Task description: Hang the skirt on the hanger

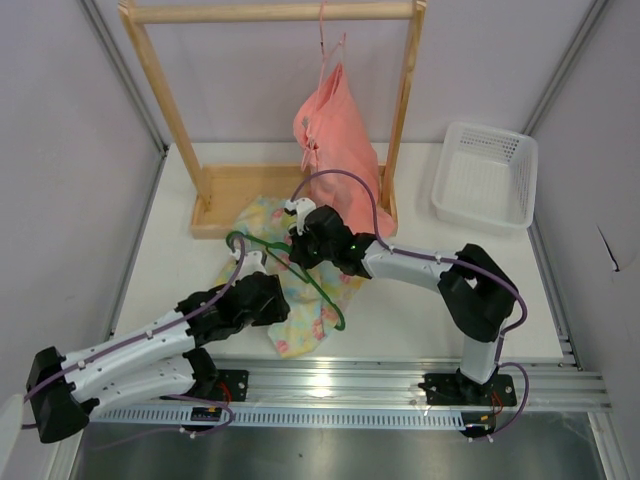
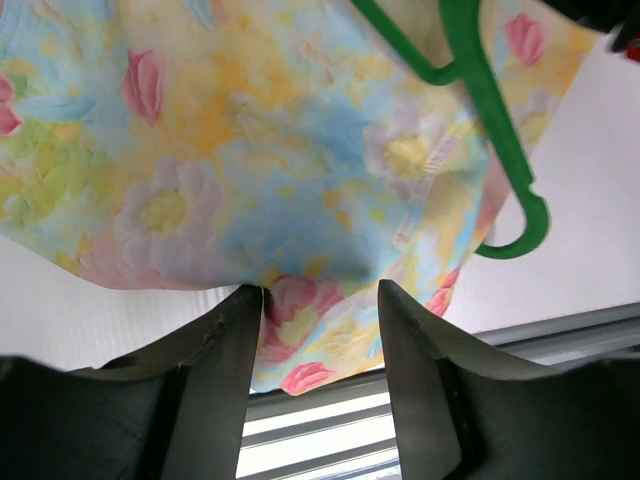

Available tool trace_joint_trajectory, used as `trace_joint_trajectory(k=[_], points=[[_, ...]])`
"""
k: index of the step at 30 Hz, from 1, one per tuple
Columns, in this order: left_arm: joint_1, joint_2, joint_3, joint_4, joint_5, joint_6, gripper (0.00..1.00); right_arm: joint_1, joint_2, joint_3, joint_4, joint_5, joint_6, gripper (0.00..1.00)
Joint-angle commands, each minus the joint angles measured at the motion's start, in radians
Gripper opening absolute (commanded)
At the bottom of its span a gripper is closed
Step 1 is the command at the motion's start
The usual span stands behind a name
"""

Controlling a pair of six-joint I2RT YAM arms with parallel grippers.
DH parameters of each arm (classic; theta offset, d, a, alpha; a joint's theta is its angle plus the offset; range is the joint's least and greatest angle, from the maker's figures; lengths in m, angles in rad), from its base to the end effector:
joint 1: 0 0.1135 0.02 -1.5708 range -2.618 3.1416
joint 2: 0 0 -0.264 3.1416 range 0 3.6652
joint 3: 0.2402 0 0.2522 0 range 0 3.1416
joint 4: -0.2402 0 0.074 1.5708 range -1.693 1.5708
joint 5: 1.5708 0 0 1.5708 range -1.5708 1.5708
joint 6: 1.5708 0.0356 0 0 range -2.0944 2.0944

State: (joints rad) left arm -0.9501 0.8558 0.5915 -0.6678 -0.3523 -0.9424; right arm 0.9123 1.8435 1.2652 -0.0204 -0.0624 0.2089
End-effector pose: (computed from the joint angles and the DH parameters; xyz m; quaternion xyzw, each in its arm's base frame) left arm 0.1048 -0.1255 0.2205 -0.0514 0.9350 -0.1535 0.3157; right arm 0.2550 0.3332 0.2224 -0.3181 0.8246 0.2716 0.3808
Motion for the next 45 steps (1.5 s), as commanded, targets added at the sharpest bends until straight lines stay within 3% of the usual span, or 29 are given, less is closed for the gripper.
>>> trace_joint_trajectory(k=[1,8,9,15,19,24,28,31,36,40,45], points=[[0.005,-0.038,0.050,0.033,0.000,-0.004,0.57,-0.007,-0.006,-0.038,-0.060,0.019,-0.011,0.00],[0.007,-0.092,0.126,-0.079,-0.167,-0.103,0.58,0.017,-0.044,-0.063,0.083,-0.042,-0.011,0.00],[0.013,-0.090,0.134,-0.108,-0.247,-0.130,0.58,0.048,-0.047,-0.066,0.094,-0.031,-0.026,0.00],[0.071,-0.084,0.177,-0.164,-0.381,-0.193,0.57,0.086,-0.159,-0.162,0.103,0.117,-0.049,0.00],[0.250,-0.058,0.127,-0.041,-0.221,-0.112,0.56,0.041,-0.227,-0.236,0.096,0.125,-0.039,0.00],[0.472,-0.029,0.031,0.124,-0.044,-0.042,0.45,0.017,-0.274,-0.274,0.080,0.122,-0.043,0.00],[0.545,0.064,-0.007,0.232,0.097,0.017,0.43,0.004,-0.309,-0.316,0.103,0.058,-0.057,0.00],[0.548,0.150,0.002,0.253,0.095,0.028,0.52,0.016,-0.262,-0.273,0.117,0.004,-0.065,0.00],[0.596,0.193,0.005,0.284,0.053,0.022,0.55,0.048,-0.147,-0.164,0.140,-0.036,-0.089,0.00],[0.684,0.245,-0.033,0.275,0.052,-0.031,0.49,0.048,-0.083,-0.096,0.171,-0.036,-0.094,0.00],[0.812,0.359,-0.076,0.301,0.098,-0.073,0.34,0.034,-0.049,-0.082,0.191,-0.042,-0.108,0.00]])
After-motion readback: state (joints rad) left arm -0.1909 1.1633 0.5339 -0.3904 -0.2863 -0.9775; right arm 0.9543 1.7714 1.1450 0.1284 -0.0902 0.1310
